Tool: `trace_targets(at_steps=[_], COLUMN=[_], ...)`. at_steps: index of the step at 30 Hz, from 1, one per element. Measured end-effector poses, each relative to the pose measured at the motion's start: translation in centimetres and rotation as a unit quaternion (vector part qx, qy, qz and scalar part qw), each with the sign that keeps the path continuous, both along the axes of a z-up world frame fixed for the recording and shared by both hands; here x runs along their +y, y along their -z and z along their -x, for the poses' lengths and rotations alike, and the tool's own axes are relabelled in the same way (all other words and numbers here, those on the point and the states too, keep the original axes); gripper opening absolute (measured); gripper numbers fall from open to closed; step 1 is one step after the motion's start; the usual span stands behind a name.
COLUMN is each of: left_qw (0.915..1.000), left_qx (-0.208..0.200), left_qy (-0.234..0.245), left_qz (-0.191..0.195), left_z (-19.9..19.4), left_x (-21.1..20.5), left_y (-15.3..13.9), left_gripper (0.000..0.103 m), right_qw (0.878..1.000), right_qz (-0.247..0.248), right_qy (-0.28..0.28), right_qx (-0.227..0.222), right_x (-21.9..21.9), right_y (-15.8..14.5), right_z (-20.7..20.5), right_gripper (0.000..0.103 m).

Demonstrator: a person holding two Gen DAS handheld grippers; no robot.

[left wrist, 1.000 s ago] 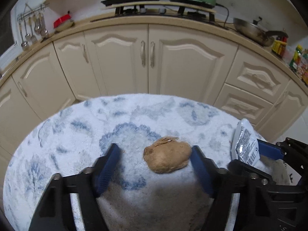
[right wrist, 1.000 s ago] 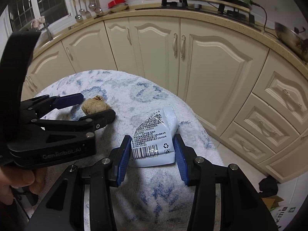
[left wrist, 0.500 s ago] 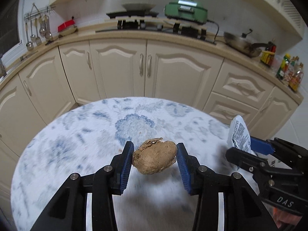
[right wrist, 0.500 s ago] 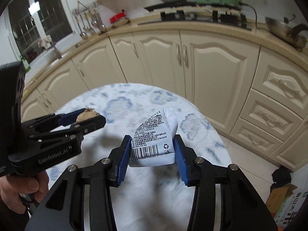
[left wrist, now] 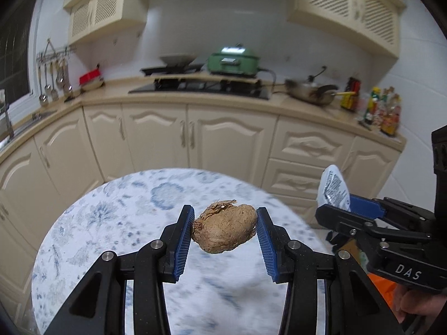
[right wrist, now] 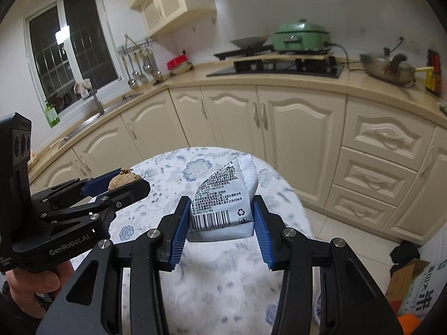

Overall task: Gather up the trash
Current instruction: 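Carry the clear wrapper and brown lump to the blue bin and release both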

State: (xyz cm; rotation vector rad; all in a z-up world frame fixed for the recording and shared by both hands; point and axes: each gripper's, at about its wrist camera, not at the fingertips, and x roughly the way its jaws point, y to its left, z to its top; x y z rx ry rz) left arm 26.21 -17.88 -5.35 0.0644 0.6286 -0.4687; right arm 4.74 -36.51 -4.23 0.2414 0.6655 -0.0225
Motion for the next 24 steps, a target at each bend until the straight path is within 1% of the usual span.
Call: trace_targets(at_steps=[5,8,12,14,16,19,20,22,24], left_qw=[0.9991,0.9975,0.9947,0.9932,0.9912,0.9883,0.9878,0.9864,0.9857], left_qx=[-0.022,-0.029,-0.031,-0.032,-0.031,-0.027,-0.023,-0.011,0.003], left_qy=[0.035,0.061,0.094,0.107,0.124,0.145,0.149,0.160,0.166], left_qz=[0.011,0.020,0.028,0.032,0.036,0.039,0.039,0.036,0.030], left_z=[4.7,6.6,8.5,8.8,9.8,10.4,9.8,9.8,8.5], left_x=[-2.7,-5.0,-8.3,-9.5,-11.2,-13.4,-14.1,-16.0,-17.7], left_y=[-0.5,-0.5,0.6,1.4,2.2,3.5,3.9,5.5,6.6], left_gripper=[0.041,0.041,0.041,0.041,0.041,0.041,0.041,0.041,0.041], right_qw=[1.000,0.999,0.997,0.996,0.993,0.989,0.988,0.985,0.982], right_qz=[0.010,0.016,0.021,0.020,0.022,0.020,0.021,0.018,0.014], right_qy=[0.019,0.038,0.073,0.087,0.111,0.145,0.156,0.172,0.190], right_qx=[-0.017,-0.019,-0.018,-0.018,-0.016,-0.009,-0.005,0.002,0.015], right_x=[-1.2,-2.5,-4.7,-5.9,-7.6,-10.5,-11.5,-13.4,-15.6], right_y=[-0.8,-0.7,-0.1,0.2,0.9,2.1,2.5,3.4,4.8], right_z=[4.0,6.6,10.3,11.9,13.8,16.0,16.5,17.5,18.2], right_gripper=[0.045,0.045,0.045,0.045,0.045,0.045,0.045,0.045,0.045])
